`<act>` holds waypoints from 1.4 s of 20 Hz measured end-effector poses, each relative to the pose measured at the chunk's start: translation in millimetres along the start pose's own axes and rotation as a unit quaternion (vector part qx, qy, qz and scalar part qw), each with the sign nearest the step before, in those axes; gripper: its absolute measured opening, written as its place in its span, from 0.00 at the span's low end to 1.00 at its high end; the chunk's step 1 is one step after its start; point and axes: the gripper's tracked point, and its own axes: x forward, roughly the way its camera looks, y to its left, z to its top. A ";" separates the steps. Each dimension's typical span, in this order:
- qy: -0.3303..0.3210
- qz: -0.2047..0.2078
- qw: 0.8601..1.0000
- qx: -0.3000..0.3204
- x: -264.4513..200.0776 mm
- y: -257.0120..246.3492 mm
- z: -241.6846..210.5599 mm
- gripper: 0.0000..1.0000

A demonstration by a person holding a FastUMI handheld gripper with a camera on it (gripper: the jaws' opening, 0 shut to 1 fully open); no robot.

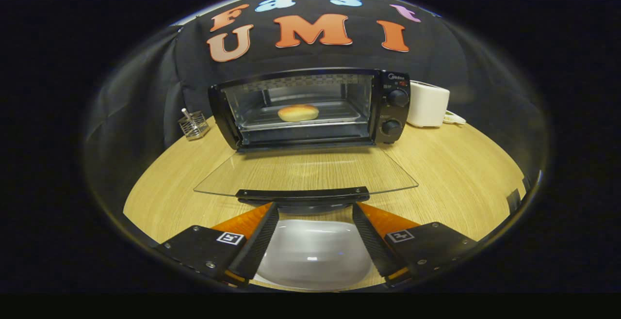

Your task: Open the toaster oven, put the food inside, and close the toaster oven door.

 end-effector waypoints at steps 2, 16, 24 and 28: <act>-0.036 -0.001 0.999 -0.018 -5.9 1.2 24.4 0.91; -0.140 0.011 0.990 -0.012 51.4 14.3 156.6 0.90; -0.201 0.008 0.979 -0.017 30.4 4.7 177.4 0.90; -0.250 0.027 0.968 -0.023 -9.8 4.0 184.4 0.90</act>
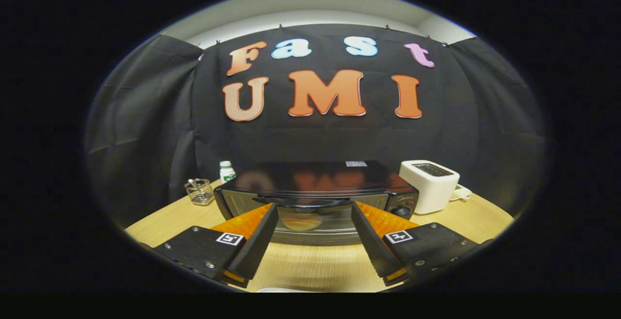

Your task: Open the toaster oven, put the food inside, and close the toaster oven door.

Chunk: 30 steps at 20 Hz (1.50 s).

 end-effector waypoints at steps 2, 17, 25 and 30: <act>-0.021 0.003 1.000 0.009 -16.8 -5.4 11.6 0.90; -0.109 0.071 0.991 0.002 -140.6 -24.5 39.7 0.90; -0.124 0.055 0.991 0.018 -150.1 -47.7 32.6 0.96; -0.132 0.053 0.990 0.005 -150.8 -45.2 33.7 0.96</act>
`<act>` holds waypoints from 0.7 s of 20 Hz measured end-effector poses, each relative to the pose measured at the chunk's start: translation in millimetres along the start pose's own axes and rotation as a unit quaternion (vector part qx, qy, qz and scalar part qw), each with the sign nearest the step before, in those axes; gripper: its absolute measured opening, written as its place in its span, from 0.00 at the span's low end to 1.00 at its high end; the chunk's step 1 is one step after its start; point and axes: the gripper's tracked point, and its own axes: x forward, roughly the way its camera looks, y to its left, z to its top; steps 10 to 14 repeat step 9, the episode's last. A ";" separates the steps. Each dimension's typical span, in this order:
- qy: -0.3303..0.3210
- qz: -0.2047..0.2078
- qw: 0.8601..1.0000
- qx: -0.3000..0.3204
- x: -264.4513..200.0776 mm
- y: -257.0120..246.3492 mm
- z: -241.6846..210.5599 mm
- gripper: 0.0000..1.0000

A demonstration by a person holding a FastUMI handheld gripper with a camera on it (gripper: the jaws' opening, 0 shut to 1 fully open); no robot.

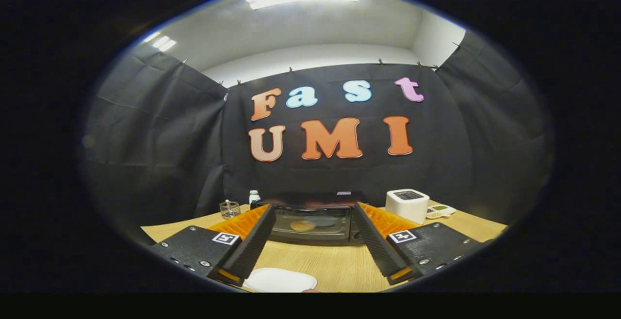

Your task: Open the toaster oven, put the food inside, and close the toaster oven door.

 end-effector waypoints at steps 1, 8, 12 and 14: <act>0.002 0.000 1.000 0.000 0.0 0.6 -0.8 0.96; -0.009 0.006 1.000 -0.003 -1.5 11.4 5.1 0.96; -0.010 0.010 1.000 -0.002 -1.3 15.1 6.8 0.96; -0.010 0.010 1.000 -0.002 -1.3 15.1 6.8 0.96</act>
